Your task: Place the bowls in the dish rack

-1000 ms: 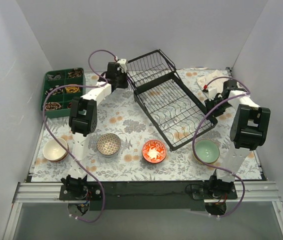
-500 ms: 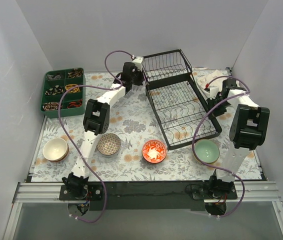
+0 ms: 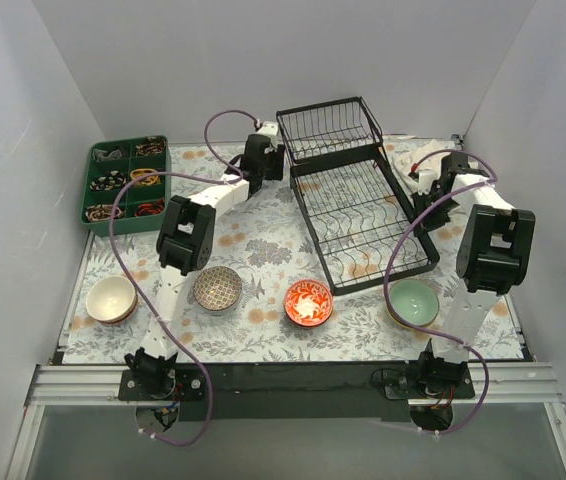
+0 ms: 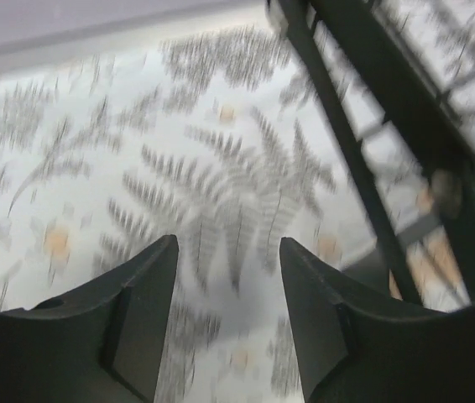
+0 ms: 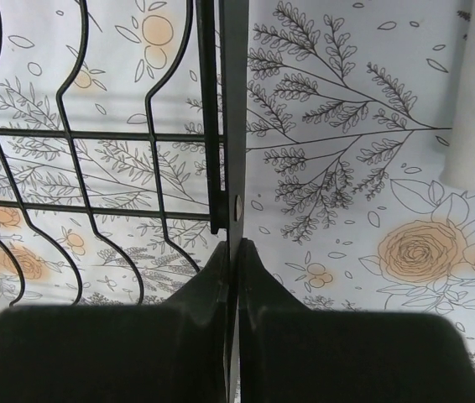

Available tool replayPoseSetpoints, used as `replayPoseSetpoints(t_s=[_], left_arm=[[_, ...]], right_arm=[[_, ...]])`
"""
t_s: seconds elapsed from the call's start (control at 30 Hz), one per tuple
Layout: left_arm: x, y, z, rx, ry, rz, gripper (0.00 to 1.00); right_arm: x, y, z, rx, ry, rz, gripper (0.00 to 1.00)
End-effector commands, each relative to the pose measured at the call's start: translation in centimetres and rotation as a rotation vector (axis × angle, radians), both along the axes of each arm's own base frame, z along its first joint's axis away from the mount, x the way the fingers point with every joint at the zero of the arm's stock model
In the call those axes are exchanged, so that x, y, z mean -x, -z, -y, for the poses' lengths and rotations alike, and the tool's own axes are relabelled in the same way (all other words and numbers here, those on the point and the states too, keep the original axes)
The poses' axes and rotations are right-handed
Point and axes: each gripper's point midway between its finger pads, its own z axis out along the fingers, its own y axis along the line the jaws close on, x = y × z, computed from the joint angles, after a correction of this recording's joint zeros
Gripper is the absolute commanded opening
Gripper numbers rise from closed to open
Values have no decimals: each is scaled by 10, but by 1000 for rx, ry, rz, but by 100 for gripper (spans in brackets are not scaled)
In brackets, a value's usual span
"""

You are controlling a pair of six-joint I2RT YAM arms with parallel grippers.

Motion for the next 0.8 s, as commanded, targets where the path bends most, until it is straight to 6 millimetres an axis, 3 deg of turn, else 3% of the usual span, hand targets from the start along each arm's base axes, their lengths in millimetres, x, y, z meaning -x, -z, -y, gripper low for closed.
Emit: replayPoseSetpoints(t_s=[0.0,0.17,0.3,0.53,0.77], left_arm=[[29,-85,-35,13,-139,85,53],[73,-79,-61,-3,-207,-1,55],[98,-74,-69,-3,-205,-51,56],[106,-75,-76,-36,-206,-49,58],[106,-74,-74,-36,-193,-52,59]], right_arm=[[-47,-50,-55,-268,69,171,1],[-32,-45,-59,-289,145,125,1],[-17,-41,-57,-274,175,102,1],[12,-40,-57,-270,238,68,1],[25,-40,-56,-270,311,43,1]])
